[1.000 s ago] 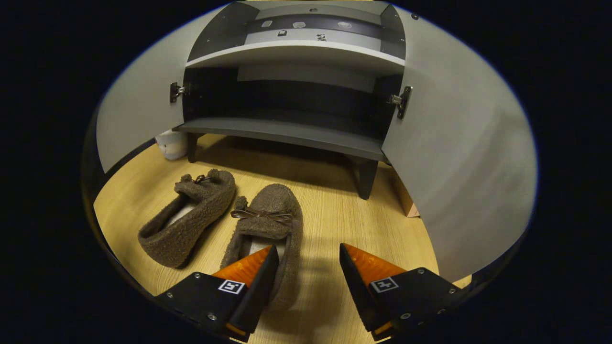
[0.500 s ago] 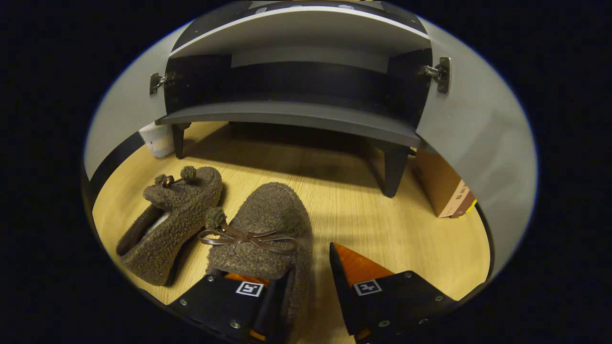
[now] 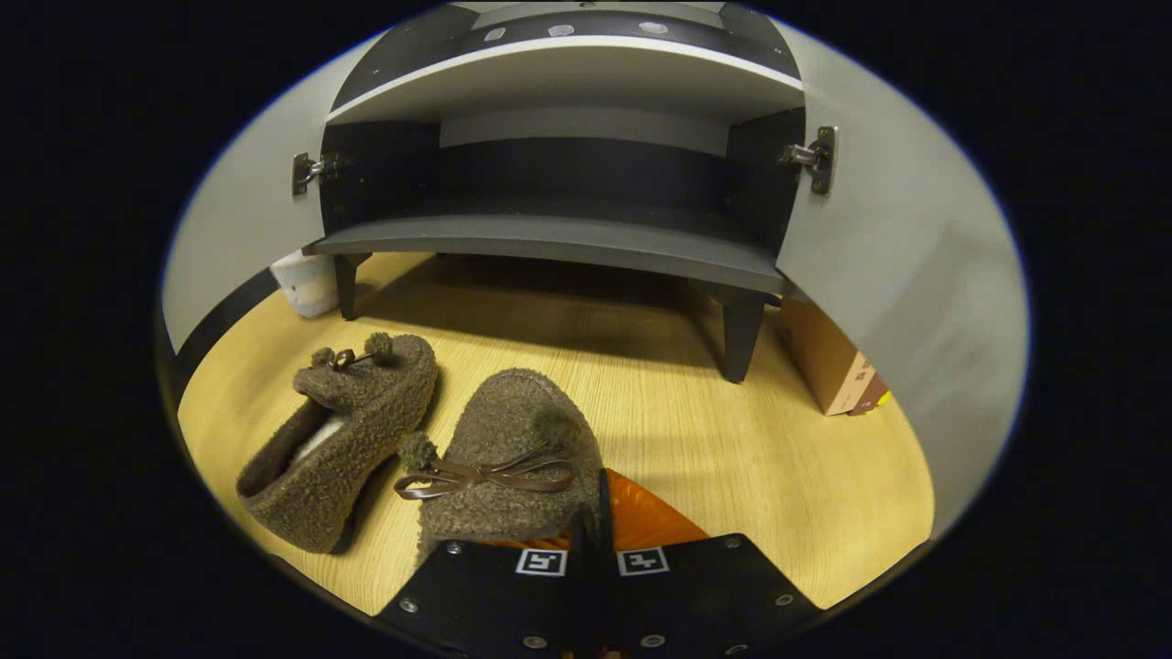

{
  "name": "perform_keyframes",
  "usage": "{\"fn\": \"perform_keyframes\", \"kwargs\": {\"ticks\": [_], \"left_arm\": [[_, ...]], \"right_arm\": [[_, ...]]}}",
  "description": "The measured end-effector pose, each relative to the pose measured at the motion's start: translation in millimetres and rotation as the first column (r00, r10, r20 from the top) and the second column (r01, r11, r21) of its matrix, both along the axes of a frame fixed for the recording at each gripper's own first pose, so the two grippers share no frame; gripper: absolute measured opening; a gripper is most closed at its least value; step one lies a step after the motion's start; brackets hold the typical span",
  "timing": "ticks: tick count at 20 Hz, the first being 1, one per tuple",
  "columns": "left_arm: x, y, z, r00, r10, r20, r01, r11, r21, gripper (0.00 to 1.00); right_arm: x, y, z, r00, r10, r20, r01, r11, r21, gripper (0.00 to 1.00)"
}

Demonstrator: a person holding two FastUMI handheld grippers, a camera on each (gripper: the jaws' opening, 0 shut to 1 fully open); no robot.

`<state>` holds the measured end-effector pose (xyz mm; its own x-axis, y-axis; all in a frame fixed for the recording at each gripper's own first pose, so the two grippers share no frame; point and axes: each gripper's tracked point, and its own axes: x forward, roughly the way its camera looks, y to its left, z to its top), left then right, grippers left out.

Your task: Grab one shoe with the right hand and put it into the shoe cabinet, grab the other shoe with the left hand and put it into the shoe cabinet; then close the right door with the right hand and the left door with the left hand.

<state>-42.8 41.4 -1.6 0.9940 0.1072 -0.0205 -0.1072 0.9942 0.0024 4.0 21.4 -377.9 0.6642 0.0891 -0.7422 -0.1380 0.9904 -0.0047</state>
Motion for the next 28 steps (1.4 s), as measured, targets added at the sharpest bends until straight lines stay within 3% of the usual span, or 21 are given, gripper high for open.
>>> {"fn": "perform_keyframes", "kwargs": {"ticks": [5, 8, 14, 17, 19, 22, 24, 28], "left_arm": [[2.8, 1.3, -3.9, 1.000, -0.013, 0.009, 0.013, 1.000, -0.017, 0.96], [3.8, -0.1, -1.2, 0.999, -0.028, 0.025, 0.028, 0.999, -0.019, 0.97], [3.0, -3.1, -0.8, 0.998, -0.057, 0.032, 0.058, 0.998, -0.020, 0.99], [3.6, 2.1, -4.8, 0.999, -0.047, 0.021, 0.048, 0.998, -0.034, 0.96], [3.3, 5.6, -9.1, 0.999, -0.044, 0.007, 0.044, 0.998, -0.036, 0.96], [0.5, 22.4, -10.3, 1.000, -0.003, 0.003, 0.003, 1.000, -0.025, 1.00], [-0.5, 29.6, -11.8, 1.000, 0.010, -0.001, -0.010, 1.000, -0.030, 0.96], [2.1, 38.1, -12.7, 1.000, 0.023, -0.003, -0.023, 1.000, -0.013, 0.96]], "right_arm": [[-9.0, -9.2, 93.0, 0.988, -0.064, 0.140, 0.057, 0.997, 0.054, 0.06], [11.0, -11.9, 171.2, 0.947, -0.122, 0.296, 0.102, 0.991, 0.081, 0.06], [101.8, -5.4, 317.8, 0.850, -0.174, 0.497, 0.122, 0.983, 0.136, 0.05], [160.9, -0.1, 360.2, 0.824, -0.160, 0.543, 0.094, 0.984, 0.148, 0.05], [203.5, 0.4, 370.7, 0.830, -0.154, 0.536, 0.095, 0.986, 0.135, 0.05], [270.1, -1.2, 353.2, 0.874, -0.182, 0.451, 0.135, 0.982, 0.136, 0.05], [307.4, -4.3, 337.8, 0.898, -0.203, 0.390, 0.162, 0.977, 0.135, 0.06], [356.6, -10.7, 295.7, 0.926, -0.263, 0.269, 0.240, 0.964, 0.115, 0.05]]}}
